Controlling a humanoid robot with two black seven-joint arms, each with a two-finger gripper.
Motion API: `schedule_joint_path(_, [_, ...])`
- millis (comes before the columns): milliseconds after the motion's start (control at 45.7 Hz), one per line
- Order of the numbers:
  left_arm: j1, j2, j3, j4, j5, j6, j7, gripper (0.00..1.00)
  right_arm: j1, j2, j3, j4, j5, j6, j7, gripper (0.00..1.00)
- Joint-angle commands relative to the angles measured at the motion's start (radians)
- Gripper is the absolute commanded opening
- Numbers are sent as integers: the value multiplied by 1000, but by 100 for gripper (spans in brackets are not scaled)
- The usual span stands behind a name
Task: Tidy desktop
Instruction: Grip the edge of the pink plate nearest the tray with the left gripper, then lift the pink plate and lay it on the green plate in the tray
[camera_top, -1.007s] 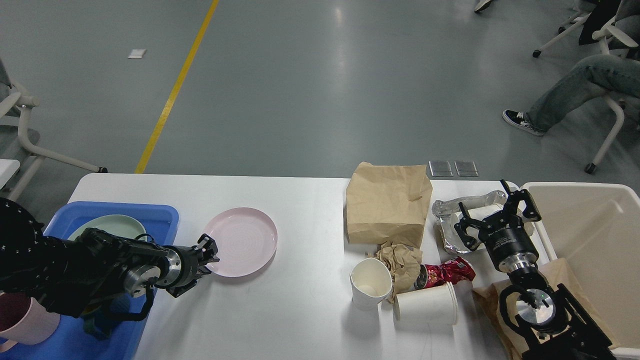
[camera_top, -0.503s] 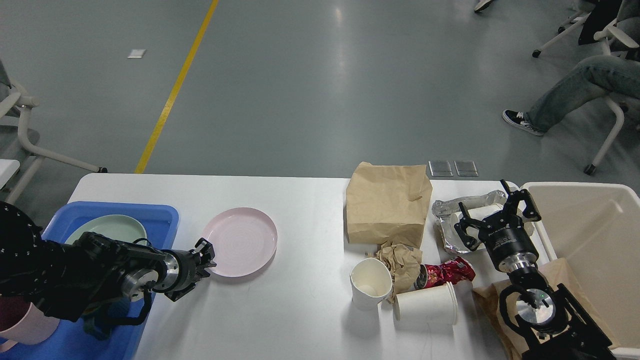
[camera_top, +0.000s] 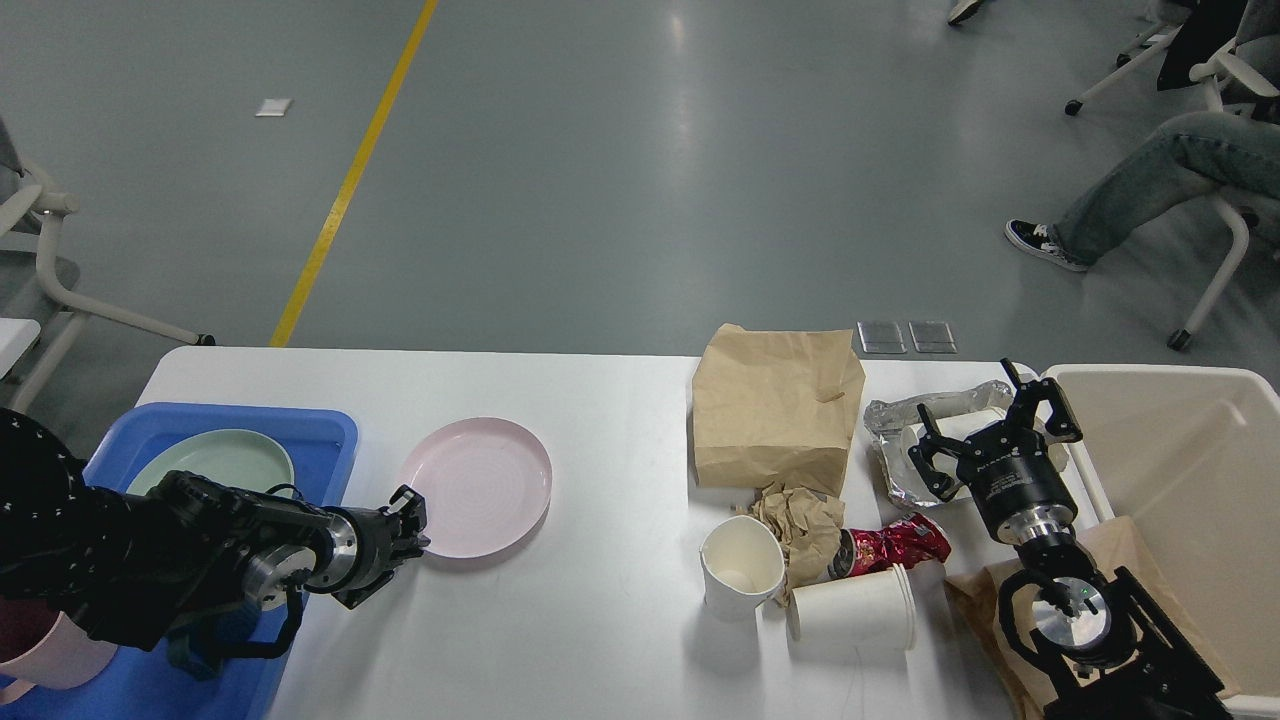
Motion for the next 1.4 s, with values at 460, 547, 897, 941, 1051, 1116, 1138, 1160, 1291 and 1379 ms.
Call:
schedule_joint_path(460, [-15,3,-1,-12,0,-52,0,0,1,0,0,0,0,1,0,100])
schedule_joint_path(547, [-44,3,5,-29,0,-52,1,0,1,0,0,0,0,-1,0,100])
schedule_joint_path(897, [-539,126,238,-470,-29,-61,93,0,-1,0,0,0,0,-1,0,100])
schedule_joint_path(941, [-625,134,278,-538,-31,-70,95,0,1,0,0,0,1,-1,0,100])
schedule_joint_path(1051, [-786,134,373,-633,-31,-130,96,0,1,0,0,0,0,-1,0,100])
schedule_joint_path(1116, [-854,134,413,-667,-32,-180,98,0,-1,0,0,0,0,1,0,100])
schedule_joint_path(1138, [-875,134,425,-679,-32,-196,99,0,1,0,0,0,0,1,0,100])
schedule_joint_path(1160, [-895,134,439,-688,-32,-210,104,0,1,0,0,0,0,1,0,100])
schedule_joint_path(1291, [-948,137,477,-702,-32,-256,142,0,1,0,0,0,0,-1,0,100])
schedule_joint_path(1379, [-948,155,499,-698,-32,-257,149,0,-1,0,0,0,0,-1,0,100])
